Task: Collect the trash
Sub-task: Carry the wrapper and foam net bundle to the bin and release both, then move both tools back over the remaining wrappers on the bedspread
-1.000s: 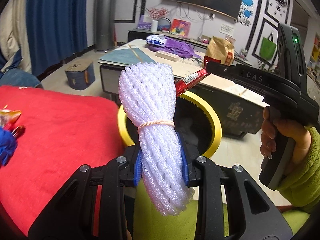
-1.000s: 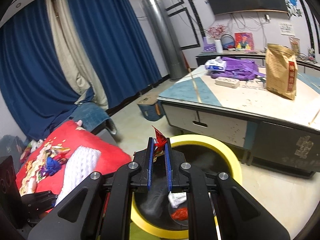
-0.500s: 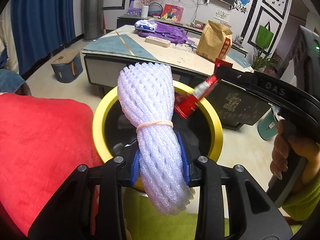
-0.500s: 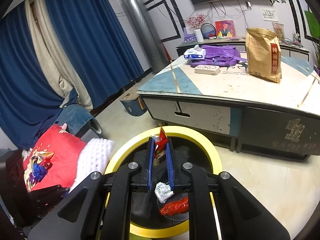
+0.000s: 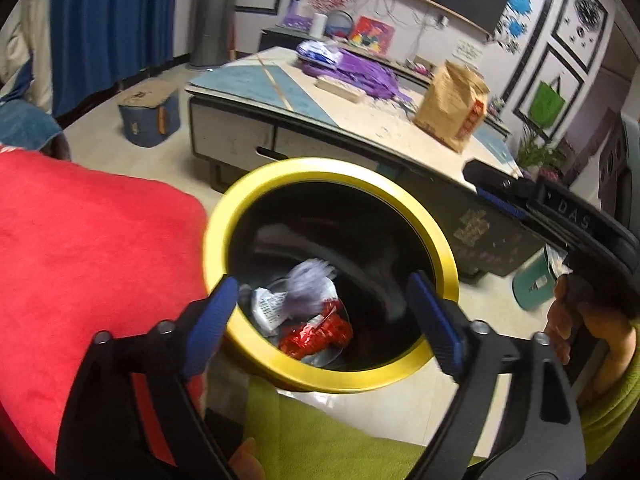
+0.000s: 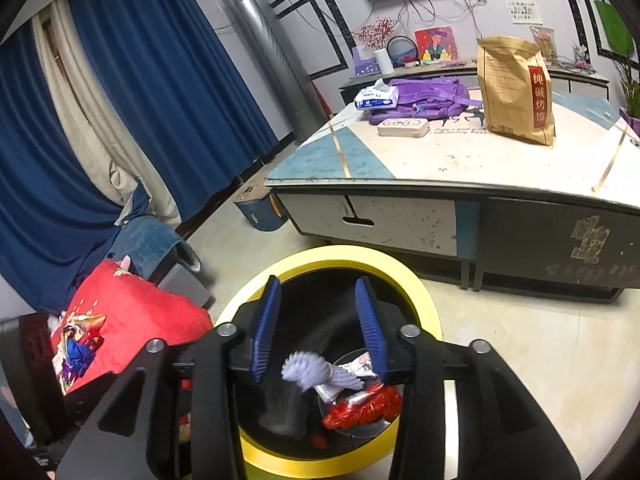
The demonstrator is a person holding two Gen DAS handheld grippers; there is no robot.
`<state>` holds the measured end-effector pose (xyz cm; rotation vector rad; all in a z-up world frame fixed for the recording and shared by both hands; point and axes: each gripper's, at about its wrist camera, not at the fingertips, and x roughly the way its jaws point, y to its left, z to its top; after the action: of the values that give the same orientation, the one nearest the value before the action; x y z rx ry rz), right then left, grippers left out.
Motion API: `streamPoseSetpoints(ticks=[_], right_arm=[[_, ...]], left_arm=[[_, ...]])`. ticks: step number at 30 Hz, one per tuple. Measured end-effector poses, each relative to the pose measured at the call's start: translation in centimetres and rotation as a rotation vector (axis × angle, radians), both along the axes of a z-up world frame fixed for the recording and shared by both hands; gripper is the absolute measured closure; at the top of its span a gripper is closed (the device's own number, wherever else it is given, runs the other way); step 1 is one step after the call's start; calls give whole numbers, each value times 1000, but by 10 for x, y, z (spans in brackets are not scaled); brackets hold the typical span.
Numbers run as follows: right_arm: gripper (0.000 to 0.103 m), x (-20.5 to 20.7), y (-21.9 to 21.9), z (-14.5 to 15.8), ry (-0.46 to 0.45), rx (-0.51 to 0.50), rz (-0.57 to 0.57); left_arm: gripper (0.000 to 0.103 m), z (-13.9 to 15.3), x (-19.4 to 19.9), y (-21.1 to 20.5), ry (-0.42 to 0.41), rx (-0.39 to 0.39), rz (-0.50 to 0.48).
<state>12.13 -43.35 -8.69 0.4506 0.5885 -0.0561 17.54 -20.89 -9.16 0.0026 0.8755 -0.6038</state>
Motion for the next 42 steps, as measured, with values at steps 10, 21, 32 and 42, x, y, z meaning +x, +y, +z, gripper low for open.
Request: streamPoseSetpoints(ticks=[10,21,32,42], right_arm=[[38,-6,51,23,-76,-89,127],[35,-9,113,36,-87,-144,295],[34,-9,165,46,-97,-165,428],[34,0,231,55,-137,-204,631]], left_arm=[[11,40,-20,67,-148,-4,221],[11,74,-34,147,-258,-14,459],[11,86,-42,192,-291,-6,575],[11,88,-45,245,-286,-31,702]])
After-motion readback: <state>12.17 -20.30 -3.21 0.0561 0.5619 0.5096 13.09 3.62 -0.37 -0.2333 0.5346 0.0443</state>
